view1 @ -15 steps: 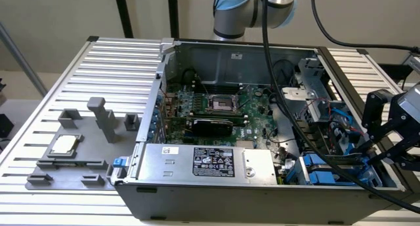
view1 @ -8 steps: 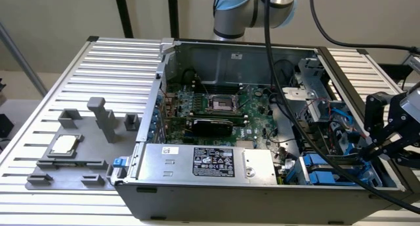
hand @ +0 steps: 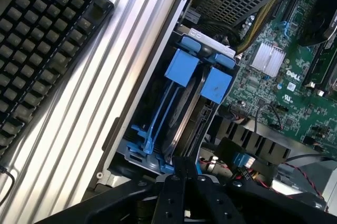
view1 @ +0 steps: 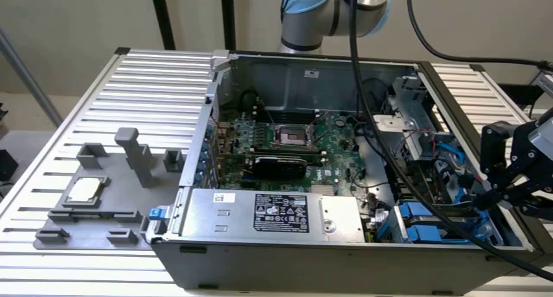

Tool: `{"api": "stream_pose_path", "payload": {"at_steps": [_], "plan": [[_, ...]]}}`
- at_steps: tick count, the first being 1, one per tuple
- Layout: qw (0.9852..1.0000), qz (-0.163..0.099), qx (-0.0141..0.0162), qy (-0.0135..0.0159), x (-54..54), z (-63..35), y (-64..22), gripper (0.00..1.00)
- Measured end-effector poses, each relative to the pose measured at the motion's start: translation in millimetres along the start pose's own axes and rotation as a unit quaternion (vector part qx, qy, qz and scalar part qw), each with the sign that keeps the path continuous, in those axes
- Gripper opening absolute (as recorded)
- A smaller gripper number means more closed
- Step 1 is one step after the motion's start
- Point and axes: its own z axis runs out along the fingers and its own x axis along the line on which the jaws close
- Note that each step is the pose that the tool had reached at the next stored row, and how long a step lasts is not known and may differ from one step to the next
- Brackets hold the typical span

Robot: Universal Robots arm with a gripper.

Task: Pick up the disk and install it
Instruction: 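Insert the first disk wire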

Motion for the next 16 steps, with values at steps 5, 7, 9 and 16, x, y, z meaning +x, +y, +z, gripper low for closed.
{"api": "stream_pose_path", "payload": {"at_steps": [5,7,9,16], "plan": [[1.0000,-0.002,-0.0001,-0.0002,-0.4,-3.3,0.1,0.24],[1.0000,-0.003,0.0000,-0.0008,-0.3,-3.4,0.1,0.30],[1.0000,-0.004,0.0007,-0.0025,-0.2,-3.1,0.2,0.37],[0.9999,-0.009,0.0046,-0.0125,0.7,2.0,0.2,0.37]]}}
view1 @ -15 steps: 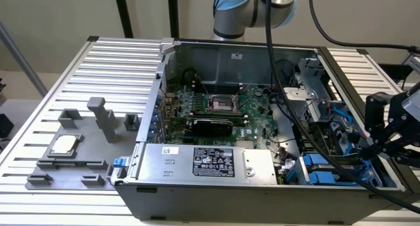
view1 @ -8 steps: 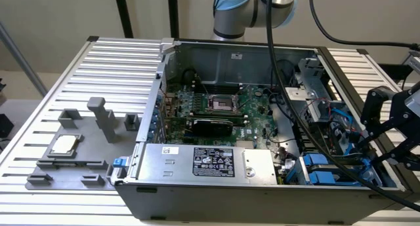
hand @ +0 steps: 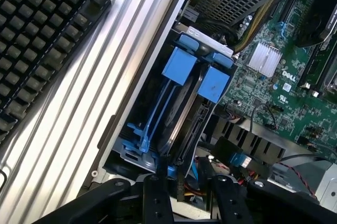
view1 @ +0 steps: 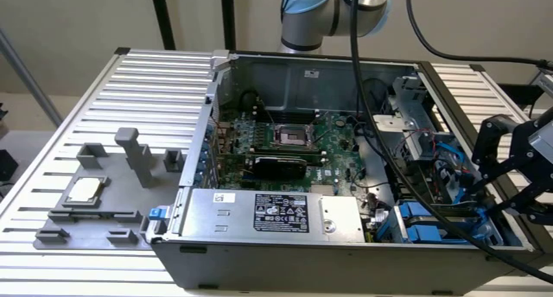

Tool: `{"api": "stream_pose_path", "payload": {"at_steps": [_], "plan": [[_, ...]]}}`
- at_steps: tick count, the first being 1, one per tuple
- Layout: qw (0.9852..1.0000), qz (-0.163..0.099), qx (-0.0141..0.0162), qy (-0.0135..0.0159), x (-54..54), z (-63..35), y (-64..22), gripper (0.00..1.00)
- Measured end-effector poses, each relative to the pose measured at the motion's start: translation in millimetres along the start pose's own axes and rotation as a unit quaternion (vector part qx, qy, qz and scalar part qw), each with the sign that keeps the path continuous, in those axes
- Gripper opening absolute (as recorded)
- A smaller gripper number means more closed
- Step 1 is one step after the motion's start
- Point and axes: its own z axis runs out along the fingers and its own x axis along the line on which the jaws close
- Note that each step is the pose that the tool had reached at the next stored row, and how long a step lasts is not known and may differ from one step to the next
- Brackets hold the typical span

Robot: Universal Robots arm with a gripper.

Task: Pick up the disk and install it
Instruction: 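Insert the first disk wire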

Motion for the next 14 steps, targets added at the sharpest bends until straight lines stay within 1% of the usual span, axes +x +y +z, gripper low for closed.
{"api": "stream_pose_path", "payload": {"at_steps": [3,4,6,7,9,10,11,12,14], "plan": [[1.0000,-0.002,0.0014,-0.0040,0.2,1.2,0.0,0.37],[1.0000,-0.002,0.0017,-0.0053,0.2,1.4,0.0,0.35],[1.0000,-0.003,0.0021,-0.0076,0.2,1.6,0.1,0.35],[1.0000,-0.004,0.0023,-0.0088,0.2,1.7,0.1,0.27],[0.9999,-0.005,0.0026,-0.0112,0.2,1.7,0.0,0.27],[0.9999,-0.005,0.0026,-0.0119,0.2,1.7,0.0,0.27],[0.9999,-0.006,0.0025,-0.0122,0.2,1.7,0.0,0.25],[0.9999,-0.007,0.0024,-0.0124,0.2,1.8,0.0,0.18],[0.9999,-0.008,0.0020,-0.0125,0.2,1.7,0.1,0.16]]}}
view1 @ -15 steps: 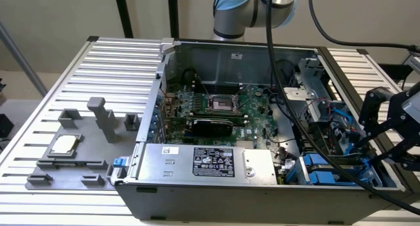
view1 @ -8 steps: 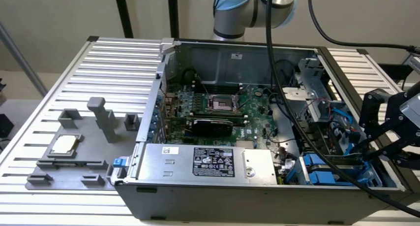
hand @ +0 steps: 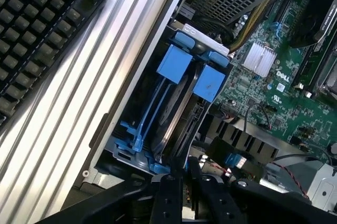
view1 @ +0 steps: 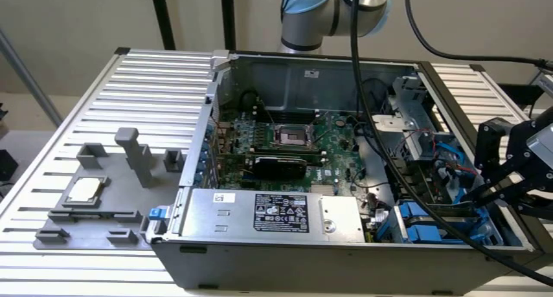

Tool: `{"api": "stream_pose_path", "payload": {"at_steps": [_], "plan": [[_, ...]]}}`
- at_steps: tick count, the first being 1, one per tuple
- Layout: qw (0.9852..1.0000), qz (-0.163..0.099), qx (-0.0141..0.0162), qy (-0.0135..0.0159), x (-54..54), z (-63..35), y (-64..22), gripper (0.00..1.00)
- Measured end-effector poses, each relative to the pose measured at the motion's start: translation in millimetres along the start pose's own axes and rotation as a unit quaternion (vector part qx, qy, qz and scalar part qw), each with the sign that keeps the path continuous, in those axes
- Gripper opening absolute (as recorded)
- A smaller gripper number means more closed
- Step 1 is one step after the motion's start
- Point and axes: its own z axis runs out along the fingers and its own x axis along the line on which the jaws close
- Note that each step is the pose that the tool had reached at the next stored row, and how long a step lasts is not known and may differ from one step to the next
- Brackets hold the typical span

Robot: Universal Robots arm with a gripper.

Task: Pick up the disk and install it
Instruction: 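Insert the first disk wire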

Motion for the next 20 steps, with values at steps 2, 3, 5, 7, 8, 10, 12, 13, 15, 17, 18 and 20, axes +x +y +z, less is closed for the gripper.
{"api": "stream_pose_path", "payload": {"at_steps": [2,3,5,7,8,10,12,13,15,17,18,20], "plan": [[1.0000,-0.001,-0.0003,0.0000,-0.4,-0.7,0.7,0.16],[1.0000,-0.001,-0.0004,0.0001,-0.9,-1.5,1.4,0.16],[1.0000,-0.003,-0.0005,-0.0001,-2.5,-3.0,3.8,0.16],[1.0000,-0.003,-0.0007,0.0000,-5.0,-4.5,7.7,0.16],[1.0000,-0.003,-0.0008,0.0000,-6.7,-4.9,9.9,0.16],[1.0000,-0.003,-0.0013,-0.0001,-10.3,-4.7,14.3,0.16],[1.0000,-0.003,-0.0021,-0.0004,-13.9,-4.1,18.1,0.16],[1.0000,-0.003,-0.0027,-0.0008,-15.0,-3.8,19.7,0.16],[1.0000,-0.002,-0.0043,-0.0017,-16.1,-3.6,21.9,0.16],[1.0000,0.002,-0.0057,-0.0026,-16.5,-3.5,22.6,0.16],[1.0000,0.005,-0.0060,-0.0031,-16.6,-3.5,22.7,0.16],[0.9999,0.014,-0.0058,-0.0038,-16.7,-3.5,22.9,0.16]]}}
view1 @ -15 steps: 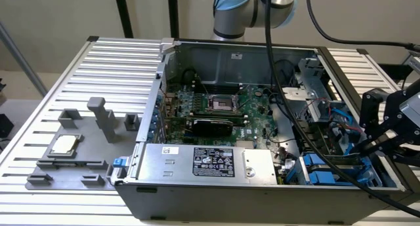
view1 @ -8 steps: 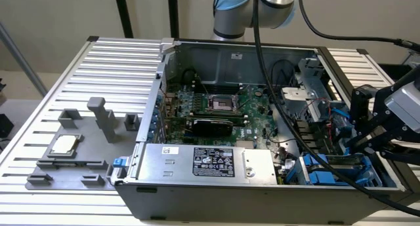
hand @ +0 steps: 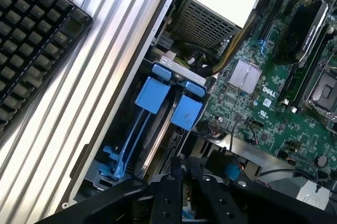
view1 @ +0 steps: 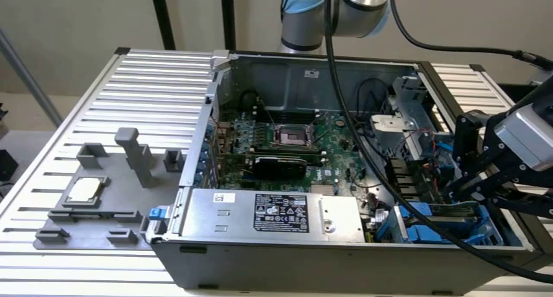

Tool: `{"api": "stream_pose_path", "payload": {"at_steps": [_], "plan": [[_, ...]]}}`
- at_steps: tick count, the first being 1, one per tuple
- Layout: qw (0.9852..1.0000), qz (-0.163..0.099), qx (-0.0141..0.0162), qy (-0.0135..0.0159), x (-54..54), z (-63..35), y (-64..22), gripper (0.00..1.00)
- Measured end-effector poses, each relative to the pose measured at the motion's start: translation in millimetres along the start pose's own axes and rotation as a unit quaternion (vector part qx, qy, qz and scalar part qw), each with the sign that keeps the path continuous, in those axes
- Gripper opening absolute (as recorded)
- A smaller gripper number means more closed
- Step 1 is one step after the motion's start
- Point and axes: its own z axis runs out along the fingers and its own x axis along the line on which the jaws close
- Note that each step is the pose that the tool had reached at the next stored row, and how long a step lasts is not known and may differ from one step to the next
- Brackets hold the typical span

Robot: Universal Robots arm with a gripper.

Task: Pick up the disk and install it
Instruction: 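Insert the first disk wire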

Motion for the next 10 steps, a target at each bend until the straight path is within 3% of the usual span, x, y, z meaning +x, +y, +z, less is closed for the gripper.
{"api": "stream_pose_path", "payload": {"at_steps": [5,10], "plan": [[0.9995,0.032,0.0033,-0.0017,0.0,0.0,0.0,0.16],[0.9974,0.071,0.0089,-0.0033,0.0,0.1,0.0,0.16]]}}
